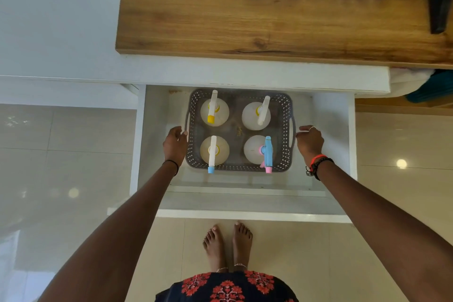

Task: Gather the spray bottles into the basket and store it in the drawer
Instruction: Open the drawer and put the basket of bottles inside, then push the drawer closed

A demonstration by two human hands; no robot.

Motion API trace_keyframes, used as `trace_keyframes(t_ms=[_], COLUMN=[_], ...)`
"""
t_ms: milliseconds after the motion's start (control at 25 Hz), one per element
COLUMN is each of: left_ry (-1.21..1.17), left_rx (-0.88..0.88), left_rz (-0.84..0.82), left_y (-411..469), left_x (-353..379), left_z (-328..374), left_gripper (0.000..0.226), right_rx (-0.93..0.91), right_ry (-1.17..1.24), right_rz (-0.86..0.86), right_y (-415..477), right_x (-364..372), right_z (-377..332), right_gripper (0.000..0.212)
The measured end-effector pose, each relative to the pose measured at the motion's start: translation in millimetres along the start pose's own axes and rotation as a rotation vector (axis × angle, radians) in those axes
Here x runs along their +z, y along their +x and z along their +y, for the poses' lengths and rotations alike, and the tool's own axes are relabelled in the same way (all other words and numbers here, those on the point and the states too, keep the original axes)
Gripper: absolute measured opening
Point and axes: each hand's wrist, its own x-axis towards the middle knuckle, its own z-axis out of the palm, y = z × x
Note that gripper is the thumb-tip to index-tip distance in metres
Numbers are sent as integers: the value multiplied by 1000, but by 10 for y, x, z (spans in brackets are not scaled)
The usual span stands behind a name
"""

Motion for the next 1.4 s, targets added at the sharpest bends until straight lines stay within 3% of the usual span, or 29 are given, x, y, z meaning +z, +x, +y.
trace_keyframes(t_ms=[240,440,520,640,760,880,1080,1240,1320,1400], left_ry=[-126,-508,-606,-565,-526,-659,-666,-598,-575,-541], left_rx=[-9,-149,-271,-607,-855,-781,-698,-683,-654,-633], left_rz=[147,697,773,703,404,126,82,93,81,63], left_y=[-782,-1474,-1715,-1992,-2110,-2132,-2067,-2028,-2016,-1981], left_x=[-361,-578,-588,-527,-472,-391,-378,-418,-429,-436], left_z=[24,130,102,-22,-78,48,141,85,105,139], left_gripper=[30,27,32,45,63,47,26,34,34,34], right_rx=[204,309,348,411,546,668,672,607,616,460], right_ry=[212,341,381,462,566,613,599,539,448,56], right_rz=[-2,89,118,128,101,-43,-121,-199,-228,-208], right_y=[-634,-1264,-1464,-1692,-1840,-1960,-2036,-2003,-1996,-2050], right_x=[-323,-520,-552,-561,-604,-629,-669,-706,-707,-732], right_z=[216,512,580,574,555,540,468,420,319,245], right_gripper=[22,11,15,26,33,23,24,17,24,26])
